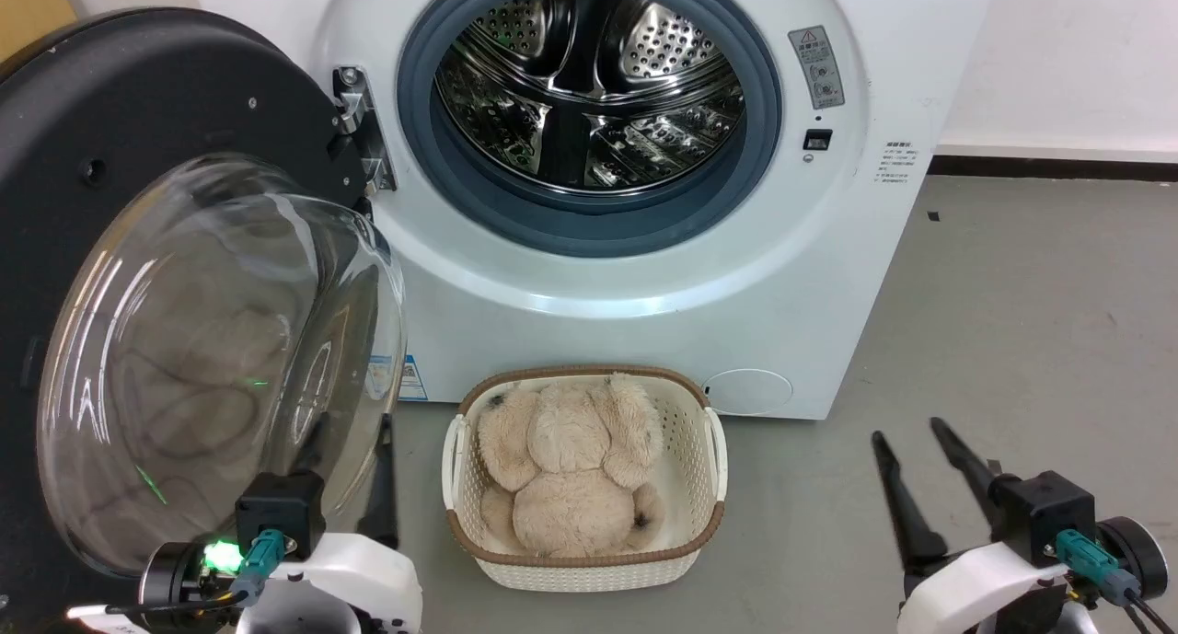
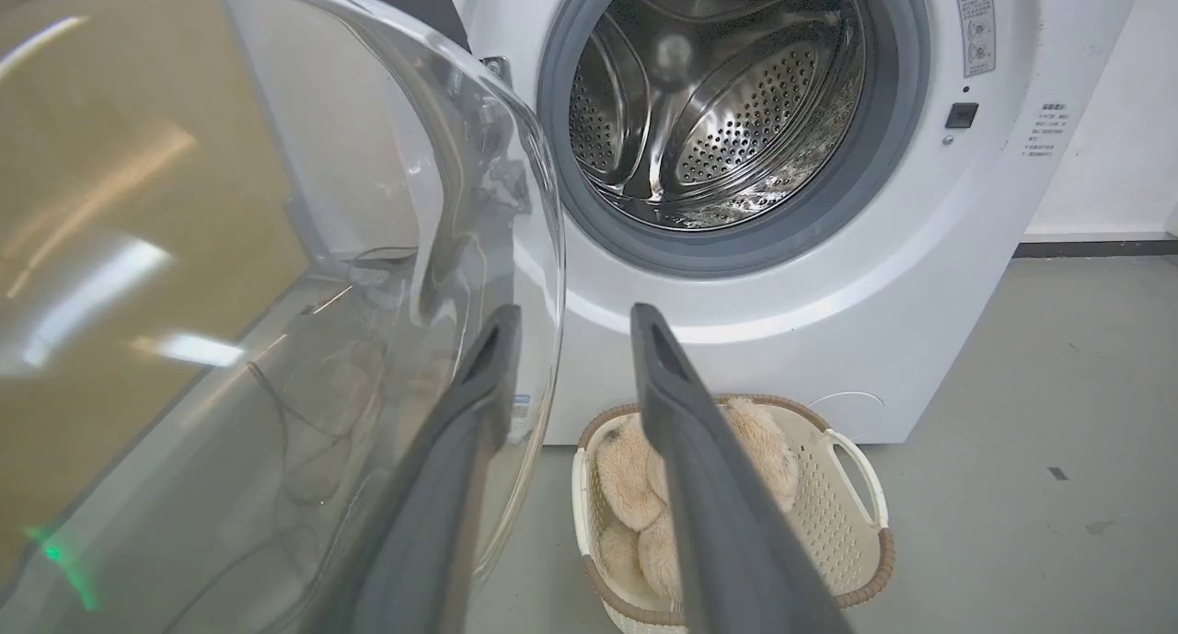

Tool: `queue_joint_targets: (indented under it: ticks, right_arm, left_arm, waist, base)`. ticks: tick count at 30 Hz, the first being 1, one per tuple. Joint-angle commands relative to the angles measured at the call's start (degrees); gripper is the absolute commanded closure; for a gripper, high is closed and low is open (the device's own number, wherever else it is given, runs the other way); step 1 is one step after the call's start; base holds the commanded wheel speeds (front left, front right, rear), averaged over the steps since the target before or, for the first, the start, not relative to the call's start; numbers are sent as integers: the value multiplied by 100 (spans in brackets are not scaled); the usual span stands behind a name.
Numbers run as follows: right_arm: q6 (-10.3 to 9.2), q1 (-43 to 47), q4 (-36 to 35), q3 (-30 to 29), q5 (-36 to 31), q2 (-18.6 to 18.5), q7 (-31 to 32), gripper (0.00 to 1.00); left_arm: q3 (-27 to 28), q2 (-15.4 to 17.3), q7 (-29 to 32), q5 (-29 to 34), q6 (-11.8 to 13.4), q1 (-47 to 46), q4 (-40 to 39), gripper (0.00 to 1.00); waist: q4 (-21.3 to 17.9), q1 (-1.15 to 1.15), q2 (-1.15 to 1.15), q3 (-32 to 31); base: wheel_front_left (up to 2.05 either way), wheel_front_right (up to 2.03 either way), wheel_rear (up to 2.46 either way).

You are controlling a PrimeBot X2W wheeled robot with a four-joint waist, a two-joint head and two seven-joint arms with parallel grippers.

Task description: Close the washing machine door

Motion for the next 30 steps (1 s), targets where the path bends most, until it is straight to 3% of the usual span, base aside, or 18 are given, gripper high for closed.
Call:
queue_joint_targets:
  ticks: [1, 11, 12, 13, 14, 22, 30]
  right_arm:
    - [0, -1, -1, -12, 14, 0, -15, 0]
    - [0, 5, -42, -97, 155, 1, -135, 0]
    - [0, 5, -46, -107, 168, 1, -147, 0]
    - [0, 5, -51, -116, 182, 1, -159, 0]
    - [0, 4, -56, -126, 196, 1, -171, 0]
    - [-1, -3, -94, -201, 298, 2, -266, 0]
    - [-1, -18, -125, -274, 399, 2, -362, 0]
  left_arm:
    - [-4, 0, -15, -7, 16, -1, 2, 0]
    - [-69, 1, -135, -14, 183, -13, -9, 0]
    - [-77, 1, -147, -12, 200, -17, -15, 53]
    - [-84, 1, -159, -11, 216, -22, -22, 95]
    - [-92, 1, -171, -10, 230, -27, -29, 100]
    - [-135, 13, -266, -39, 298, -130, -150, 100]
    - [-85, 41, -362, -116, 213, -397, -484, 100]
  waist:
    - [0, 0, 0, 2]
    - [7, 0, 0, 21]
    - [11, 0, 0, 24]
    - [16, 0, 0, 28]
    - [22, 0, 0, 31]
    - [133, 0, 0, 66]
    - [325, 0, 0, 109]
  base:
    - [0, 0, 0]
    - [0, 0, 0]
    - [0, 0, 0]
    - [0, 0, 0]
    - [0, 0, 0]
    - [0, 0, 0]
    - [0, 0, 0]
